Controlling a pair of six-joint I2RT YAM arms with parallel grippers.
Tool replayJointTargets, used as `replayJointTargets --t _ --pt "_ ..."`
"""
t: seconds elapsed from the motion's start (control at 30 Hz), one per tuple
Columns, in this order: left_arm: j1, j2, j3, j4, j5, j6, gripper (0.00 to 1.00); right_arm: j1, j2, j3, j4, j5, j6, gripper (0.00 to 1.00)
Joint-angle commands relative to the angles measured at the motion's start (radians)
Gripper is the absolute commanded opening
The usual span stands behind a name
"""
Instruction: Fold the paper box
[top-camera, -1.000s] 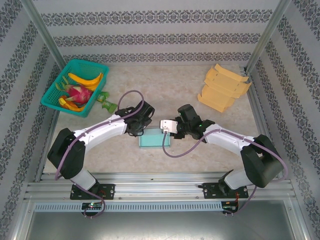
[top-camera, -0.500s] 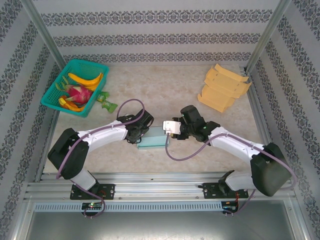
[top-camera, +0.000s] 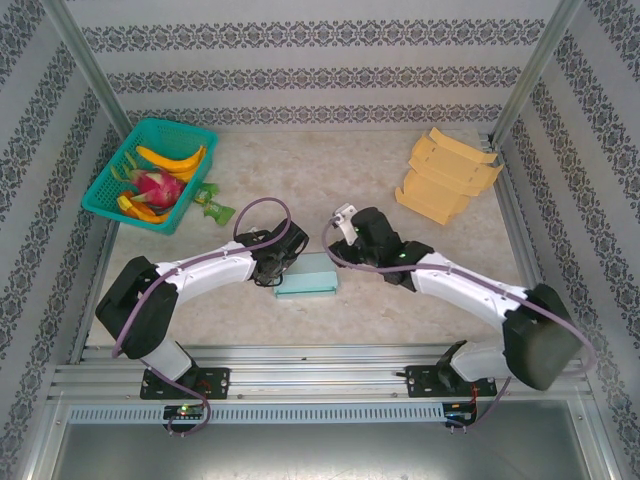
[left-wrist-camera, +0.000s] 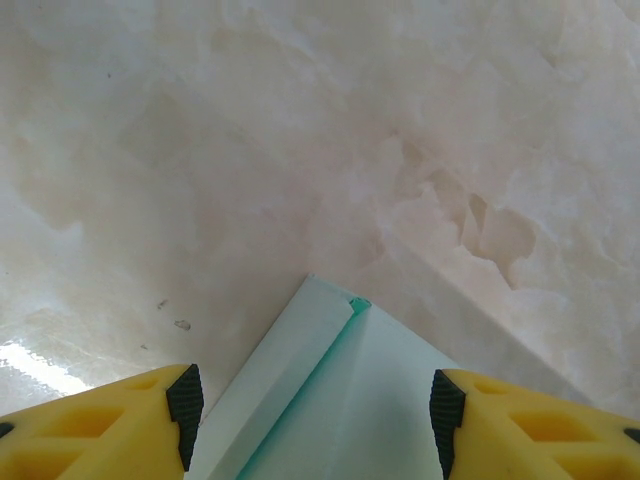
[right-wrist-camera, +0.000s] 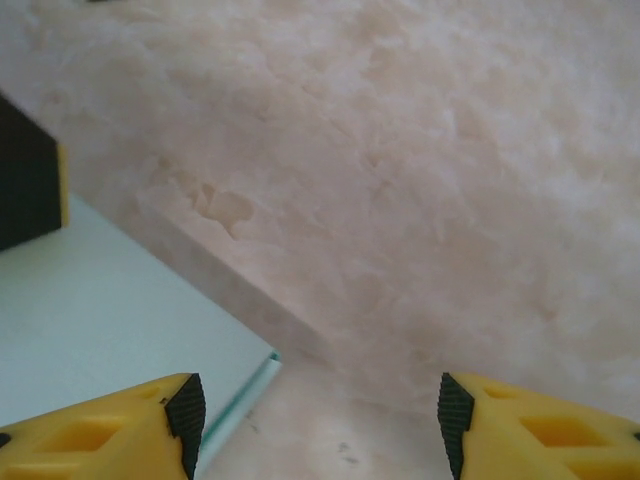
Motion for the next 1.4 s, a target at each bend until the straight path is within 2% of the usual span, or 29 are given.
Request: replayJointTargets --t 0.0,0.27,0.47,0.7,0.83,0.93,1.07,1.2,1.37 --pt "-0.02 -0.008 -0.027 0.015 -0.041 0.013 0.64 0.03 0.074 0.018 0.01 0.044 0.287 0.66" --pt "-0.021 0.007 -0.048 0.051 -0.034 0.054 0.64 0.053 0.145 -0.112 0.211 0.035 0.418 0.66" --pt "-0.022 0.036 -0.061 0.115 -0.027 0.081 0.64 0.07 0.159 -0.205 0.32 0.105 0.446 0.66" --pt "-0.022 0.096 0.02 0.14 -0.115 0.161 0.64 0.07 0.153 -0.26 0.393 0.195 0.481 0.66" --pt "-0.022 0.041 0.026 0.133 -0.164 0.236 0.65 0.07 0.137 -0.291 0.432 0.205 0.496 0.66" --pt "-0.022 -0.011 0.032 0.046 -0.173 0.266 0.68 0.07 0.128 -0.297 0.422 0.185 0.507 0.66" --pt "-0.022 -0.064 0.008 -0.029 -0.099 0.342 0.76 0.073 0.123 -0.32 0.438 0.182 0.517 0.66" --pt "-0.022 -0.115 -0.09 0.056 0.069 0.464 0.84 0.078 0.119 -0.336 0.435 0.194 0.546 0.66" --pt "-0.022 -0.22 -0.222 0.166 0.213 0.487 0.89 0.092 0.117 -0.358 0.462 0.186 0.559 0.66"
